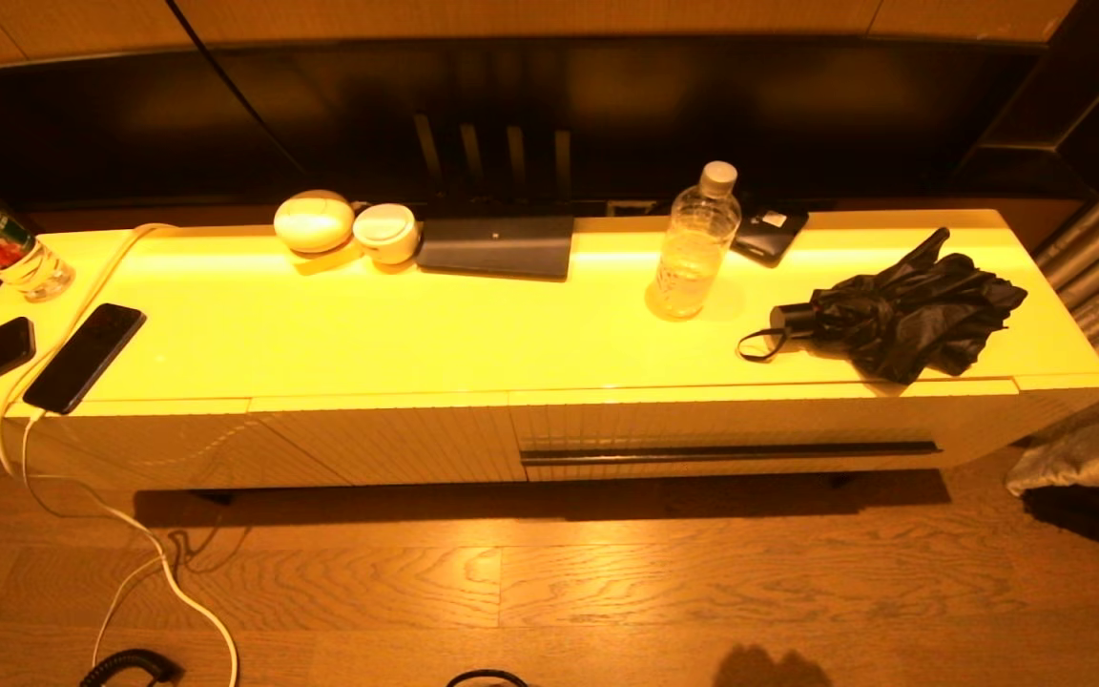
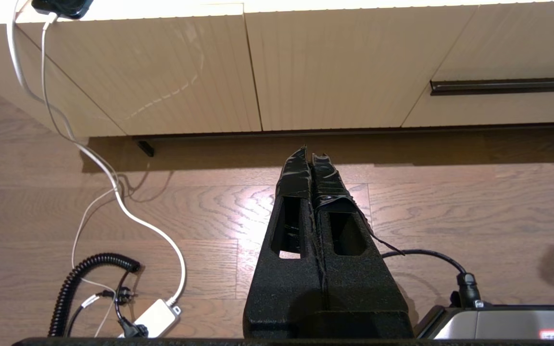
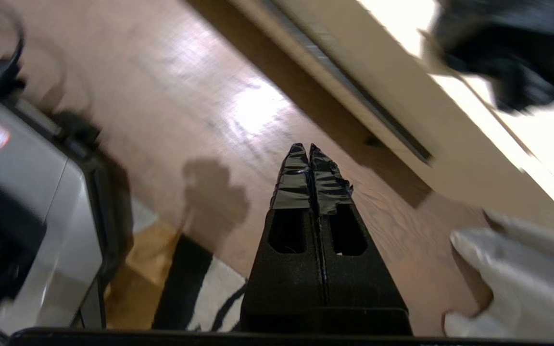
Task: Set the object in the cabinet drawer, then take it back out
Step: Open the drawer
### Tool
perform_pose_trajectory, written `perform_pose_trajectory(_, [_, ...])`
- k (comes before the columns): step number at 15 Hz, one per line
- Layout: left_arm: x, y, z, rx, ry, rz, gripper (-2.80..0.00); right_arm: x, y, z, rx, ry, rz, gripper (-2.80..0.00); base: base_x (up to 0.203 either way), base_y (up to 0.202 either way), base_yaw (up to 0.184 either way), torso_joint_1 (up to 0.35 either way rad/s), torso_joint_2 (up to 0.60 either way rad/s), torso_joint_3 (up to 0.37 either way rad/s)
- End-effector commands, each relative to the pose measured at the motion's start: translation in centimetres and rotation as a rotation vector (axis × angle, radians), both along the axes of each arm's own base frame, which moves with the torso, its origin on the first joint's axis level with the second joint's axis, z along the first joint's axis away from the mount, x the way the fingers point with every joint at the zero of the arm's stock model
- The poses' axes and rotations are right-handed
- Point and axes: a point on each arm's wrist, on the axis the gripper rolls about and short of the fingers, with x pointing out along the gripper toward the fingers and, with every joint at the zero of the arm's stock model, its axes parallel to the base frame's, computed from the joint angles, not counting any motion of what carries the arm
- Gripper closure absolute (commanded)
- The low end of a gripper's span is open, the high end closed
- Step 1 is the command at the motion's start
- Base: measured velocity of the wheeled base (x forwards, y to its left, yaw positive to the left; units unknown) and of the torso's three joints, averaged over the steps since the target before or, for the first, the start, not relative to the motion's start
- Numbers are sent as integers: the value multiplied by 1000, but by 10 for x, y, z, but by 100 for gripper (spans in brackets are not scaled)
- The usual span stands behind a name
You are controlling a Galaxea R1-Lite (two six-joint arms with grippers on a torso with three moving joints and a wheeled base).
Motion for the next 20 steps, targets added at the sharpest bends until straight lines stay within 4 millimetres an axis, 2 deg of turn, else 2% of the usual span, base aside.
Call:
perform_pose_trajectory(1, [0, 0, 0, 0, 2, 0, 0, 40, 18, -22, -69, 143, 101, 0, 0, 0, 0, 0, 0, 0])
perform_pose_trajectory(4, [0, 0, 0, 0, 1, 0, 0, 65, 35, -45, -167, 195, 219, 0, 0, 0, 0, 0, 0, 0])
perform_pose_trajectory(9, [0, 0, 0, 0, 1, 0, 0, 107, 50, -88, -307, 149, 323, 0, 0, 0, 0, 0, 0, 0])
perform_pose_trajectory(15, [0, 0, 0, 0, 1, 0, 0, 147, 42, -138, -512, 115, 420, 0, 0, 0, 0, 0, 0, 0])
perform_pose_trajectory(20, [0, 0, 0, 0, 1, 0, 0, 173, 40, -160, -543, 85, 426, 0, 0, 0, 0, 0, 0, 0])
